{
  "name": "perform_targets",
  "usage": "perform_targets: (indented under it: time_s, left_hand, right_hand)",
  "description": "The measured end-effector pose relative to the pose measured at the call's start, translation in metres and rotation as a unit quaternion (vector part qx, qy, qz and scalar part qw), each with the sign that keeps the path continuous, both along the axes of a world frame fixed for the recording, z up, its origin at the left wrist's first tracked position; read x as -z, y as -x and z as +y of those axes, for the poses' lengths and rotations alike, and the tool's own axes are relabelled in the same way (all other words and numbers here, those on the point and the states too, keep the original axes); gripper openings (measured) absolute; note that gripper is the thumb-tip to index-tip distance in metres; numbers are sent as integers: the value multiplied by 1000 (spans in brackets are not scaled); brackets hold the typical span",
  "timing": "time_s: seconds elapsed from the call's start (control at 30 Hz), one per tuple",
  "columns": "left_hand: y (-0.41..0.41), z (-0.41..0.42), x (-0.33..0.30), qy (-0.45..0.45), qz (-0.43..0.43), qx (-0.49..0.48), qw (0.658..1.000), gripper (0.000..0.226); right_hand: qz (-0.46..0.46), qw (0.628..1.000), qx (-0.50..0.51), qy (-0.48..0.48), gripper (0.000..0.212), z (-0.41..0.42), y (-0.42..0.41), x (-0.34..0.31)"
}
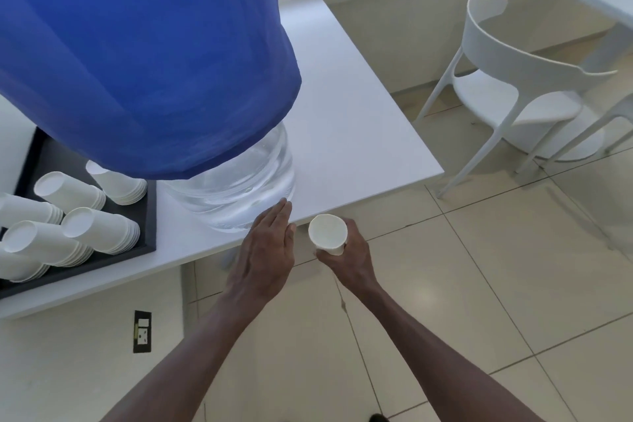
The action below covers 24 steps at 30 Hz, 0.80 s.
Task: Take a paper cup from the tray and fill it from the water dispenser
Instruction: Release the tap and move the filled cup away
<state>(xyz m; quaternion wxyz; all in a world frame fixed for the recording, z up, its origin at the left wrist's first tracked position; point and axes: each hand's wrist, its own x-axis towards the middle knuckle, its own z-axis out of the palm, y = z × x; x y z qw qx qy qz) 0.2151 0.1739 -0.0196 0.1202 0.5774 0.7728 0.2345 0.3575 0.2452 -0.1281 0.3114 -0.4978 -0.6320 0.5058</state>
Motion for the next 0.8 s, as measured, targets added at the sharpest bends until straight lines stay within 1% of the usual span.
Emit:
perform_targets:
  time_s: [0.2, 0.4, 0.63, 0.8]
  left_hand:
    - [-21, 22, -3, 1, -24, 1, 1000, 51]
    - [-31, 38, -4, -4, -30, -2, 1000, 57]
    - [-29, 42, 8, 11, -35, -9, 999, 59]
    - [-28, 41, 15, 18, -21, -6, 1000, 59]
  right_hand:
    - [2, 998, 37, -51, 67, 44, -25, -32]
    - [-17, 994, 68, -89, 72, 93, -27, -49]
    - [-39, 993, 72, -90, 76, 134, -15, -39]
    - [-44, 993, 77, -84, 76, 149, -6, -30]
